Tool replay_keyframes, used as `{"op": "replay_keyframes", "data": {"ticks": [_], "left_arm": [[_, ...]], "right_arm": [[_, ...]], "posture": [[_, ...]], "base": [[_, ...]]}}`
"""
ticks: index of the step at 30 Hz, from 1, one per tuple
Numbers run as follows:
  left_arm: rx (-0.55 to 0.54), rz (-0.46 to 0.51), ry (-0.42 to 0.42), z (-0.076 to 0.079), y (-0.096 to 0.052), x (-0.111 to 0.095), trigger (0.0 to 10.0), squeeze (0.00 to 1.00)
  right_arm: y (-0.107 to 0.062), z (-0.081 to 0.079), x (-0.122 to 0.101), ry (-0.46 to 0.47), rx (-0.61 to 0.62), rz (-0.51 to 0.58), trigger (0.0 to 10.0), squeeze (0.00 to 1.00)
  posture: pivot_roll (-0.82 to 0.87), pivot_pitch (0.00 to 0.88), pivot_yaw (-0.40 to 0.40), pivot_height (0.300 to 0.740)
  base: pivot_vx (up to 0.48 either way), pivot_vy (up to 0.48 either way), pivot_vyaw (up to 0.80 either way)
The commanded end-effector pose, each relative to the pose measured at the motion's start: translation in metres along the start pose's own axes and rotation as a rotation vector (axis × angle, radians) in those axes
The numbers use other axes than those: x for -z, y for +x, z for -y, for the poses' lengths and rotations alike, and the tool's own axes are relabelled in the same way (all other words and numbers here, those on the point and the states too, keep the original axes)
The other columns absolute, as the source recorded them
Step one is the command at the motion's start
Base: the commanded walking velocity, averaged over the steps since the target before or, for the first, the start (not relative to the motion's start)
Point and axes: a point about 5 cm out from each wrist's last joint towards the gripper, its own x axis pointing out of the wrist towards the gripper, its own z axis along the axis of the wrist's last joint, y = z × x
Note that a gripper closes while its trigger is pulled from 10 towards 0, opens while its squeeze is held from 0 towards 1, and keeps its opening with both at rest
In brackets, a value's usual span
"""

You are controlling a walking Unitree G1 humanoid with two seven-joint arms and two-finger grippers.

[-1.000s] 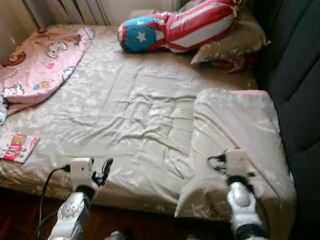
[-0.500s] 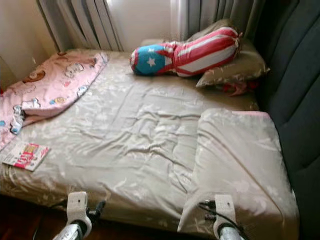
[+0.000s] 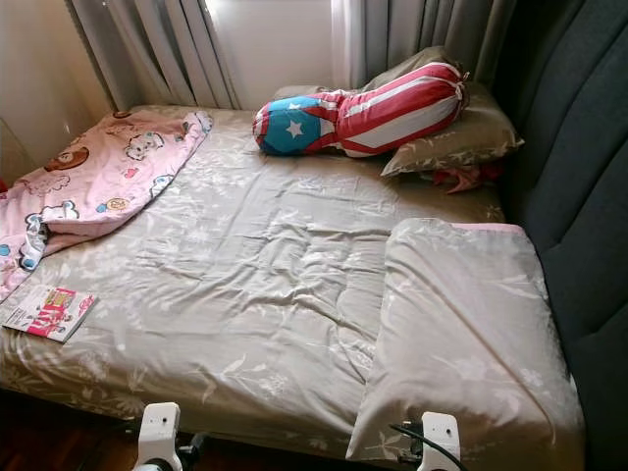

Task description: Clean up the room

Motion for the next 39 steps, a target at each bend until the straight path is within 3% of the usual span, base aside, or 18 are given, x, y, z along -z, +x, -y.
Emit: {"op": "replay_keyframes", "data": {"ticks": [1, 8, 18, 19, 32, 39], "left_arm": [[-0.02, -0.016, 0.003, -0.004, 0.0, 0.001, 10.0, 0.0], [-0.069, -0.029, -0.037, -0.011, -0.001, 0.002, 10.0, 0.0], [-0.066, -0.028, -0.032, -0.01, 0.0, 0.0, 10.0, 0.0], [-0.064, -0.03, -0.029, -0.009, 0.0, 0.001, 10.0, 0.0], [-0.079, -0.052, -0.034, -0.011, -0.001, 0.007, 10.0, 0.0], [-0.093, -0.072, -0.036, -0.015, -0.003, 0.011, 10.0, 0.0]], "right_arm": [[0.0, -0.002, -0.001, 0.002, 0.0, 0.001, 10.0, 1.0], [0.0, -0.005, 0.0, -0.031, -0.016, -0.004, 10.0, 1.0], [0.0, -0.007, 0.002, -0.067, -0.028, -0.017, 10.0, 0.99], [0.0, -0.008, 0.003, -0.071, -0.031, -0.019, 10.0, 0.0], [-0.003, -0.005, 0.014, -0.07, -0.036, -0.055, 10.0, 0.0], [-0.003, -0.005, 0.016, -0.069, -0.035, -0.062, 10.0, 0.0]], "posture": [[-0.13, 0.099, 0.041, 0.74], [-0.13, 0.13, 0.036, 0.74], [-0.12, 0.155, 0.035, 0.74], [-0.12, 0.161, 0.037, 0.74], [-0.11, 0.189, 0.044, 0.74], [-0.11, 0.194, 0.043, 0.74]], "base": [[0.0, 0.0, 0.0], [0.0, 0.0, 0.0], [0.0, 0.0, 0.0], [0.0, 0.0, 0.0], [0.0, 0.0, 0.0], [0.0, 0.464, 0.0]]}}
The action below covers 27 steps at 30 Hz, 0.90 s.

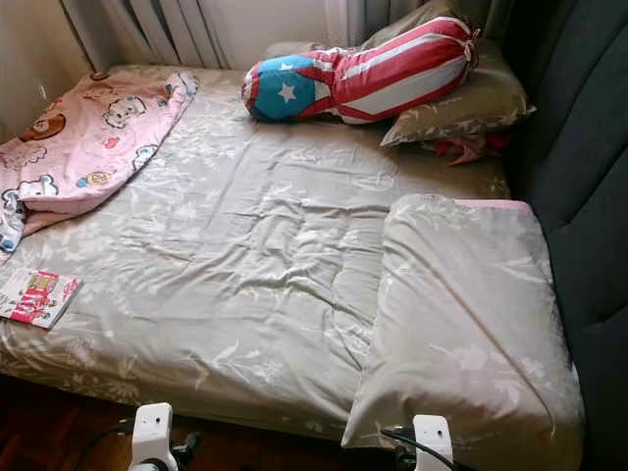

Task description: Clean up the room

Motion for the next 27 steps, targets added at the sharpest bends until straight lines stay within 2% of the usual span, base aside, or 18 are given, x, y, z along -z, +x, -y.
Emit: {"op": "replay_keyframes", "data": {"ticks": [1, 27], "left_arm": [[-0.036, -0.046, -0.003, -0.0097, -0.0035, 0.0117, 10.0, 0.0], [-0.05, -0.066, -0.008, -0.0136, -0.0049, 0.016, 10.0, 0.0]], "right_arm": [[-0.0017, -0.0031, 0.009, 0.006, -0.006, -0.033, 10.0, 0.0], [-0.0022, -0.0042, 0.012, -0.004, -0.009, -0.048, 10.0, 0.0]], "posture": [[-0.11, 0.194, 0.043, 0.74], [-0.11, 0.195, 0.044, 0.74]], "base": [[0.0, 0.472, 0.0], [0.0, 0.47, 0.0]]}}
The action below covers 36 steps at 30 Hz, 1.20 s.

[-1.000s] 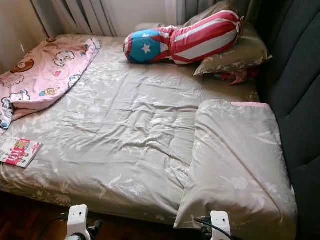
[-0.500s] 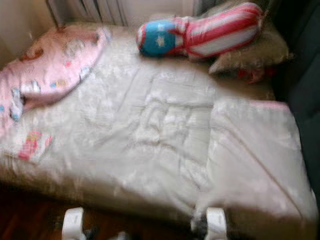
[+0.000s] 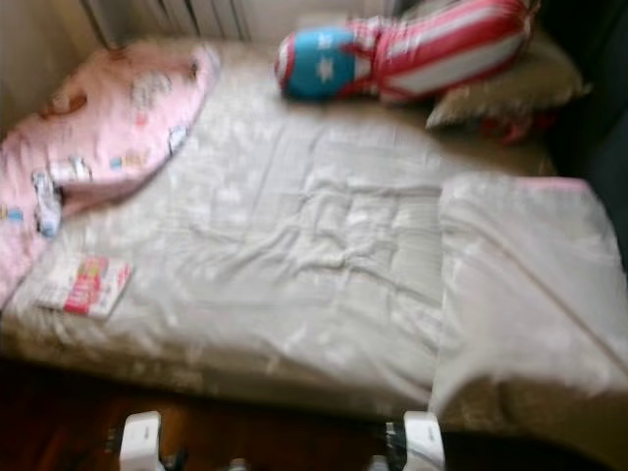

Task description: Clean up the room

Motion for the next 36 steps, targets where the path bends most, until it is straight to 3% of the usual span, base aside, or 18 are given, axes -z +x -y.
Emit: {"op": "replay_keyframes", "data": {"ticks": [1, 18, 36], "left_arm": [[-0.002, -0.045, 0.0, 0.002, -0.003, 0.012, 10.0, 0.0], [-0.009, -0.048, -0.01, 0.002, -0.003, 0.013, 10.0, 0.0], [-0.008, -0.048, -0.01, 0.002, -0.003, 0.014, 10.0, 0.0]], "right_arm": [[-0.003, 0.008, 0.014, -0.002, 0.019, -0.044, 10.0, 0.0], [-0.003, 0.006, 0.011, -0.014, 0.013, -0.037, 10.0, 0.0], [-0.007, 0.009, 0.023, -0.024, 0.012, -0.044, 10.0, 0.0]], "posture": [[-0.11, 0.196, 0.044, 0.74], [-0.09, 0.203, 0.036, 0.74], [-0.09, 0.206, 0.032, 0.74]], "base": [[0.0, 0.465, 0.0], [0.0, 0.458, 0.0], [0.0, 0.438, 0.0]]}}
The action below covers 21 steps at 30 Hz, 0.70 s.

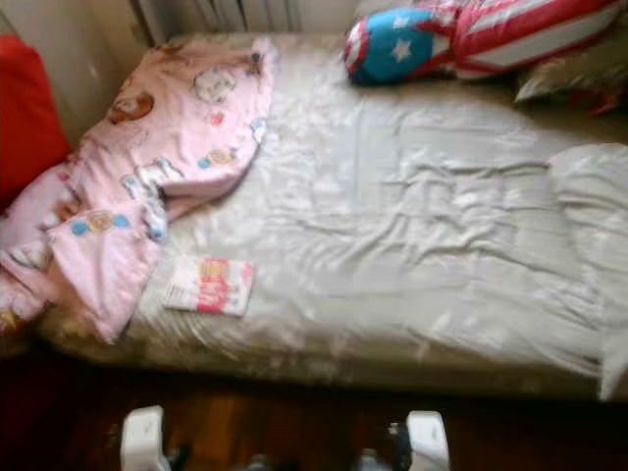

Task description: Clean up the room

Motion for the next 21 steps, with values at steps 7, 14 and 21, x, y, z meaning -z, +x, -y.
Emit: {"op": "replay_keyframes", "data": {"ticks": [7, 14, 21], "left_arm": [[-0.021, -0.019, 0.013, -0.0078, -0.0011, 0.0035, 10.0, 0.0], [-0.02, -0.018, 0.016, -0.0074, -0.0009, 0.003, 10.0, 0.0], [-0.019, -0.013, 0.016, -0.0064, -0.0007, 0.0021, 10.0, 0.0]], "right_arm": [[-0.0014, -0.0043, 0.0069, 0.001, -0.01, -0.022, 10.0, 0.0], [-0.0002, -0.0042, 0.0037, -0.002, -0.008, -0.024, 10.0, 0.0], [-0.0006, -0.0033, 0.0054, -0.003, -0.008, -0.033, 10.0, 0.0]], "posture": [[-0.09, 0.205, 0.029, 0.74], [-0.1, 0.204, 0.031, 0.74], [-0.09, 0.205, 0.032, 0.74]], "base": [[0.0, 0.419, 0.0], [0.0, 0.414, 0.0], [0.0, 0.383, 0.0]]}}
